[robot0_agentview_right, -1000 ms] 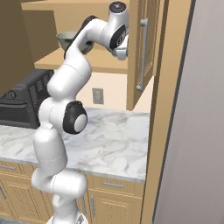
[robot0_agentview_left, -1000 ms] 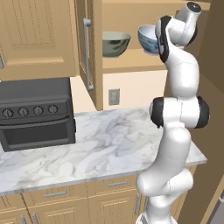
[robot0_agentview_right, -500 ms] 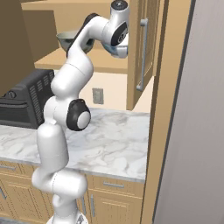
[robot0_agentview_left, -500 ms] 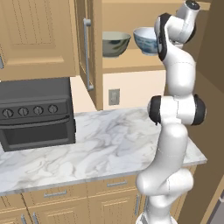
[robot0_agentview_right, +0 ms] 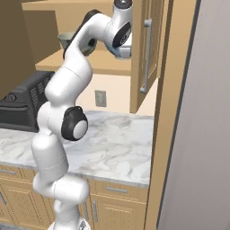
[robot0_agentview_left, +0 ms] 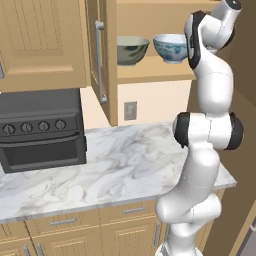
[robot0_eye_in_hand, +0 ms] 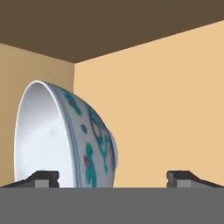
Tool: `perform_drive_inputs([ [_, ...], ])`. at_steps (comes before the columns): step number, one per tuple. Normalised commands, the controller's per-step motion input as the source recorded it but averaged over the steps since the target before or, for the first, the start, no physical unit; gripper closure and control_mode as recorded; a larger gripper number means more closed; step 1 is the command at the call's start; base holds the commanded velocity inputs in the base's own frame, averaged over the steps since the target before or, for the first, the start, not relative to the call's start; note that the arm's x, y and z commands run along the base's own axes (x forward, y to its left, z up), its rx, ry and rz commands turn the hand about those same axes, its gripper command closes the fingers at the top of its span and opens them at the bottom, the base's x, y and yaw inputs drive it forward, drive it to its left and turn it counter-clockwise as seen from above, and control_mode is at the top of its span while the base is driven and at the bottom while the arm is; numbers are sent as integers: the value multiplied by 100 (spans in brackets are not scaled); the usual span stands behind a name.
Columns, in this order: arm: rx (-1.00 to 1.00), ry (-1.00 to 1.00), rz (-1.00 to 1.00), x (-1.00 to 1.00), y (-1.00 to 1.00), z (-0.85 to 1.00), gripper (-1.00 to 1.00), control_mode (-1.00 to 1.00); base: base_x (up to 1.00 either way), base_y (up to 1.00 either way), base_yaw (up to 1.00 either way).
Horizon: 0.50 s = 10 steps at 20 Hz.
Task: Open the cabinet. Pick the bowls from the counter and place them in the cabinet. Then close the cabinet.
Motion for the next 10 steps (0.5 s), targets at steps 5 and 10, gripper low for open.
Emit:
perform_drive_inputs([
  [5, 0, -22, 4, -90, 0, 0, -100, -100, 0, 0, 0],
  [10, 0, -14, 19, -100, 20, -4, -100, -100, 0, 0, 0],
])
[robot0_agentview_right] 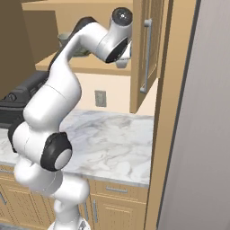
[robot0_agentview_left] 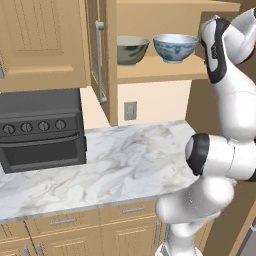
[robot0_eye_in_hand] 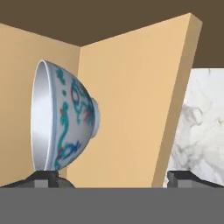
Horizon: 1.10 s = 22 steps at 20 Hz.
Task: Open the cabinet. Pick the bowls from the counter and place them in the cabinet. Then close the cabinet.
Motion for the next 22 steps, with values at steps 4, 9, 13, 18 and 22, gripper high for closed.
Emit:
perform_drive_inputs([
  [4, 0, -11, 22, -100, 25, -9, -100, -100, 0, 0, 0],
  [9, -5, -5, 20, -100, 34, -33, -100, -100, 0, 0, 0],
  [13, -20, -5, 15, -100, 30, -44, -100, -100, 0, 0, 0],
  [18, -36, -14, 9, -100, 23, -37, -100, -100, 0, 0, 0],
  [22, -50, -25, 0, -100, 2, -7, -100, -100, 0, 0, 0],
])
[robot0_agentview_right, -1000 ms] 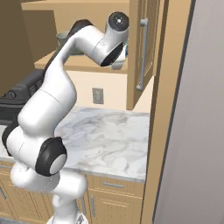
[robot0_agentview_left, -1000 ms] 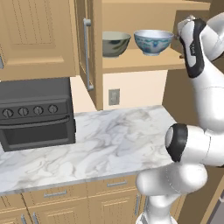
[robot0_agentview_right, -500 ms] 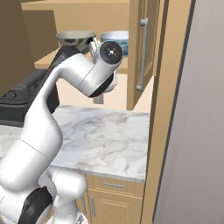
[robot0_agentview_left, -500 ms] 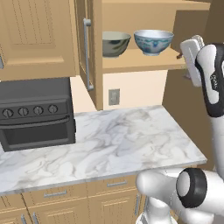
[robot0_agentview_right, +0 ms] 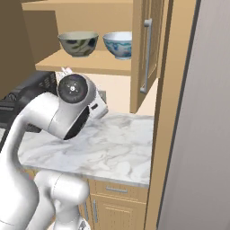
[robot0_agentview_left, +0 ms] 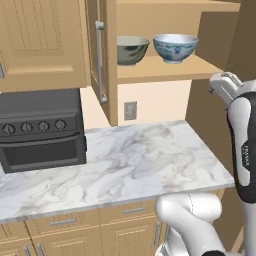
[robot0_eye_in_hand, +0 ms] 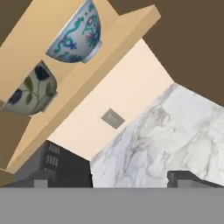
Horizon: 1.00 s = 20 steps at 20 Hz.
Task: Open the cabinet. Pick the bowls from the counter and place them in the cabinet. Then close the cabinet.
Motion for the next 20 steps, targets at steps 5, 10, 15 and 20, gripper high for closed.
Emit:
perform_drive_inputs([
  [5, -52, -34, -2, -100, -10, 0, -100, -100, 0, 0, 0],
  [10, -57, -23, -5, -100, -4, 0, -100, -100, 0, 0, 0],
  [15, -55, -10, -5, -85, -2, 0, -100, -100, 0, 0, 0],
  [20, -40, -6, -7, -34, 1, 0, -100, -100, 0, 0, 0],
])
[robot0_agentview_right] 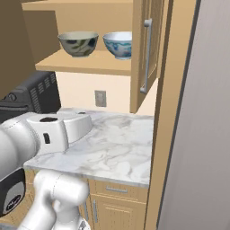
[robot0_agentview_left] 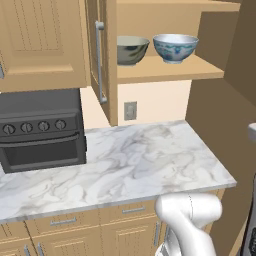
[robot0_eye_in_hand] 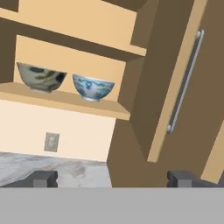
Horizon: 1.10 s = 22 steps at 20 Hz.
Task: Open the cabinet. Pick the bowls from the counter and place them in the cabinet. Then close the cabinet.
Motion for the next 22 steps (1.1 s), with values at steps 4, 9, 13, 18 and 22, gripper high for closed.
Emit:
perform_drive_inputs([
  [4, 0, 0, 0, 4, -6, 0, -100, -100, 0, 0, 0],
  [9, 7, 0, 0, 16, -65, 0, -100, -100, 0, 0, 0],
  [13, 12, -3, 0, 25, -57, 0, -100, -100, 0, 0, 0],
  [18, 8, -16, 0, 39, -37, 0, -100, -100, 0, 0, 0],
  [22, 9, -15, 0, 45, -51, 0, -100, -100, 0, 0, 0],
])
